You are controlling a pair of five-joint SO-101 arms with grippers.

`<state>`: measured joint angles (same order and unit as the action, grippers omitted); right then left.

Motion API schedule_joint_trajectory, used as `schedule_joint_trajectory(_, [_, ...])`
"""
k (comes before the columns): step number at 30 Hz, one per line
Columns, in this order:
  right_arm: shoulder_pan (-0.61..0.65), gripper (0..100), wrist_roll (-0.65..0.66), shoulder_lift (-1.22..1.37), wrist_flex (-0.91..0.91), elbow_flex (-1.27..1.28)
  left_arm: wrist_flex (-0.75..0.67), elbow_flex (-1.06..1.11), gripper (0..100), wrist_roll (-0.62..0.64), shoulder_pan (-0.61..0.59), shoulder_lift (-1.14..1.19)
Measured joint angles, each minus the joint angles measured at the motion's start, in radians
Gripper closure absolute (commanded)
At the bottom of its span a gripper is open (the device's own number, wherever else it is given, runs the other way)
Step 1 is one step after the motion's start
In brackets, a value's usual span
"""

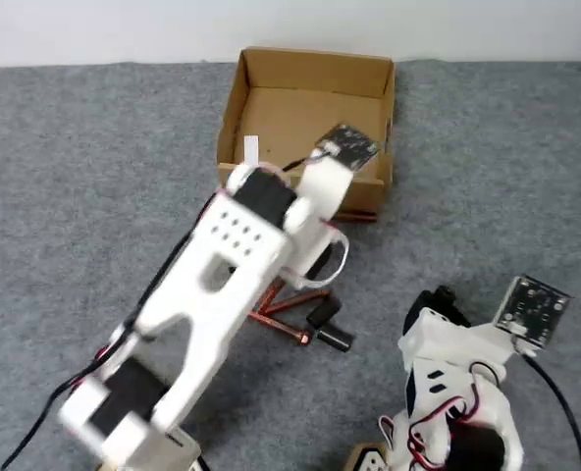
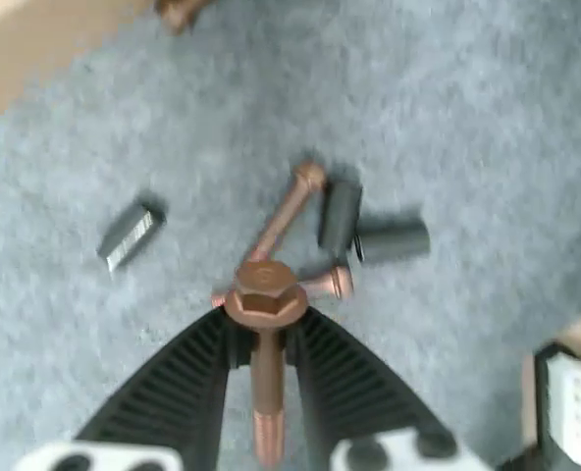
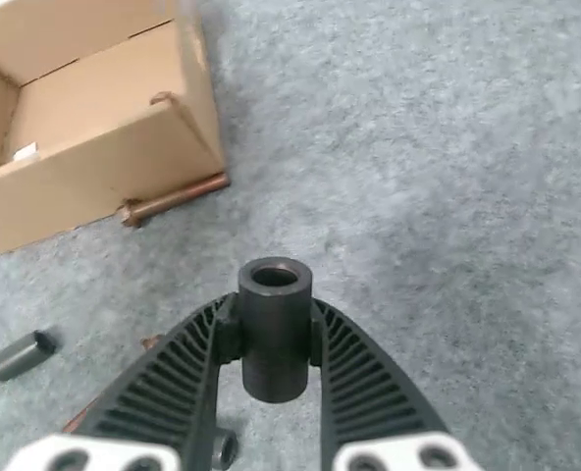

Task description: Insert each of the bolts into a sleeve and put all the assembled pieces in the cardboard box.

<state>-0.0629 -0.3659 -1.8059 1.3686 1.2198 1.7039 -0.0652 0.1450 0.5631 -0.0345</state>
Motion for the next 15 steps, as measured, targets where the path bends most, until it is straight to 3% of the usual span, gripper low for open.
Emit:
schedule_joint_trajectory(9, [0.094,99.1,0.0,-0.003,0.0,0.0,-0.387,0.575,99,0.087,-0.003,-0.489])
schedule_joint_trajectory(15, [0.232,99.1,0.0,-0.003,0.0,0.0,-0.606,0.896,99,0.109,-0.003,-0.761])
